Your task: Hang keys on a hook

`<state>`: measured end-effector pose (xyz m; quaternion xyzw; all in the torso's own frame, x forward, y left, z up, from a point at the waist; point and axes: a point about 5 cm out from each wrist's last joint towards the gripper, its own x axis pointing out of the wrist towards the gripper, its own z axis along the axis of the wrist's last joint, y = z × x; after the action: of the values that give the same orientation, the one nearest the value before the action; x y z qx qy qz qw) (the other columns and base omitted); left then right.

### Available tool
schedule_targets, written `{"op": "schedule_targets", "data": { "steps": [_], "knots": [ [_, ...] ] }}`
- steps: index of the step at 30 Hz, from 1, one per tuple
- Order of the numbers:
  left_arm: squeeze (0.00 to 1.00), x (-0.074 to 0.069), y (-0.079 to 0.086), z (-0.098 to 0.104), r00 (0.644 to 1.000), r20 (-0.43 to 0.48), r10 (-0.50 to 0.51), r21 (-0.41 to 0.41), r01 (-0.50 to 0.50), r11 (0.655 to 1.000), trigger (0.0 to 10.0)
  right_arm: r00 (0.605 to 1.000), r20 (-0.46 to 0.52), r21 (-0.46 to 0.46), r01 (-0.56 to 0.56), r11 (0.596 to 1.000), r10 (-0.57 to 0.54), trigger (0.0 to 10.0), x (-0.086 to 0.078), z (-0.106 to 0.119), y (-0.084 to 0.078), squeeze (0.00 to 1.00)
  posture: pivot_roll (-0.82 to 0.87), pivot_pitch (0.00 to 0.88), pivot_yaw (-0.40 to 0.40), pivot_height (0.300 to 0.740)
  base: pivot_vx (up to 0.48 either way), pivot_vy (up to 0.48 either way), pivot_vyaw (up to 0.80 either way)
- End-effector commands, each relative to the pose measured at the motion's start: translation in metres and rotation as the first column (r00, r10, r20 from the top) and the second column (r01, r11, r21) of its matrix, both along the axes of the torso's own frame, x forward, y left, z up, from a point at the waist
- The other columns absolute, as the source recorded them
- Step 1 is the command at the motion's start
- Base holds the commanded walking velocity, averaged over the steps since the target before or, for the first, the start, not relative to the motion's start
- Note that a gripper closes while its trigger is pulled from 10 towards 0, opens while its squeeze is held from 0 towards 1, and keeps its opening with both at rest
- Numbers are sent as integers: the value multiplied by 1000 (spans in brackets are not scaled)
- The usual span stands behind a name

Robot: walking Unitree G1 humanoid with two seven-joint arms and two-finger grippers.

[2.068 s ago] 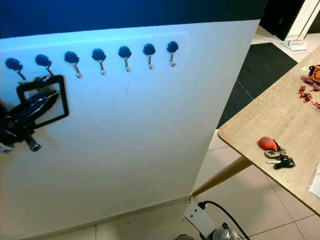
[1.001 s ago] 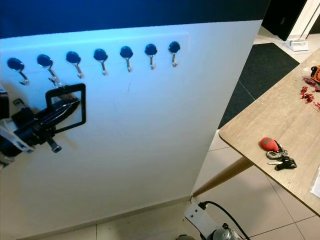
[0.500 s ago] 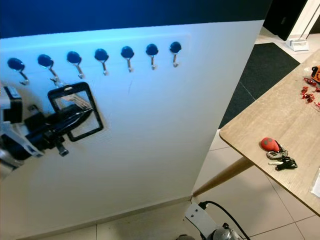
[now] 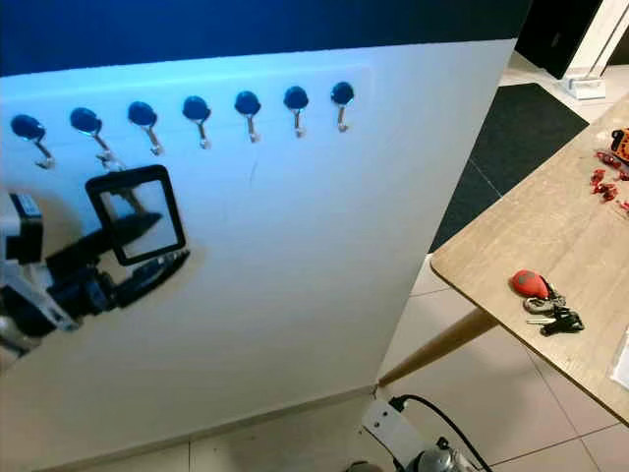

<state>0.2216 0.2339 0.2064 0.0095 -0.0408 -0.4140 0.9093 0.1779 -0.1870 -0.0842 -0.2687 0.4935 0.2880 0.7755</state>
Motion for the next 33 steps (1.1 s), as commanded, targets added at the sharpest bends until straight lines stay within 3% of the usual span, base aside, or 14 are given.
{"op": "schedule_targets", "data": {
  "steps": [1, 9, 13, 15, 19, 20, 21, 23, 24, 26, 29, 30, 32, 33],
  "knots": [
    [1000, -3, 6, -8, 1000, -25, 12, -25, -13, 1000, 10000, 996, -85, -22, -7, 1000, 5, 10000, -22, -9, -4, 0, -5, 99, -4, 740, 0, 0, 0],
    [1000, -12, 17, -29, 993, -114, 27, -60, -34, 998, 10000, 996, -86, -21, -8, 1000, 6, 10000, -22, -10, -3, 0, 2, 99, -4, 740, 0, 0, 0],
    [1000, -18, 25, -57, 975, -217, 55, -51, -67, 996, 10000, 996, -86, -24, -3, 1000, 1, 10000, -22, -10, -2, 0, 6, 98, -3, 740, 0, 0, 0],
    [1000, -24, 35, -81, 952, -289, 96, -103, -131, 986, 10000, 996, -92, -34, 3, 999, -6, 10000, -26, -11, -4, 0, 10, 95, -5, 740, 0, 0, 0],
    [1000, -30, 40, -98, 929, -348, 124, -131, -179, 975, 10000, 995, -98, -42, 8, 999, -12, 10000, -29, -12, -6, 0, 10, 94, -4, 740, 0, 0, 0],
    [220, -32, 44, -107, 916, -371, 151, -126, -211, 969, 10000, 995, -99, -47, 9, 999, -14, 10000, -30, -12, -7, 0, 8, 93, -5, 740, 0, 0, 0],
    [0, -36, 47, -119, 896, -409, 172, -138, -248, 959, 10000, 995, -99, -54, 17, 998, -23, 10000, -31, -13, -9, 0, 8, 93, -5, 740, 0, 0, 0],
    [0, -42, 53, -139, 851, -474, 224, -154, -331, 931, 10000, 995, -94, -71, 28, 997, -35, 10000, -32, -13, -12, 0, 12, 91, -6, 740, 0, 0, 0],
    [0, -46, 57, -156, 808, -527, 264, -160, -400, 903, 10000, 995, -87, -83, 37, 996, -44, 10000, -32, -13, -14, 0, 13, 89, -4, 740, 0, 0, 0],
    [0, -49, 58, -163, 788, -548, 279, -147, -419, 896, 10000, 995, -83, -86, 44, 995, -51, 10000, -32, -13, -14, 0, 12, 87, -3, 740, 0, 0, 0],
    [0, -62, 57, -200, 680, -651, 337, -114, -527, 842, 10000, 993, -68, -102, 92, 990, -100, 10000, -34, -14, -18, 0, 16, 82, -5, 740, 0, 0, 0],
    [0, -64, 56, -208, 653, -672, 348, -108, -552, 827, 10000, 992, -67, -105, 98, 990, -105, 10000, -35, -14, -19, 0, 17, 78, -6, 740, 0, 0, 0],
    [0, -65, 55, -212, 638, -684, 354, -104, -565, 818, 10000, 992, -67, -106, 100, 989, -108, 10000, -35, -14, -19, 0, 17, 78, -6, 740, 0, 0, 0],
    [0, -69, 49, -225, 591, -715, 372, -57, -581, 812, 10000, 990, -62, -113, 117, 987, -125, 10000, -37, -14, -21, 0, 18, 75, -6, 740, 0, 0, 0]
  ]
}}
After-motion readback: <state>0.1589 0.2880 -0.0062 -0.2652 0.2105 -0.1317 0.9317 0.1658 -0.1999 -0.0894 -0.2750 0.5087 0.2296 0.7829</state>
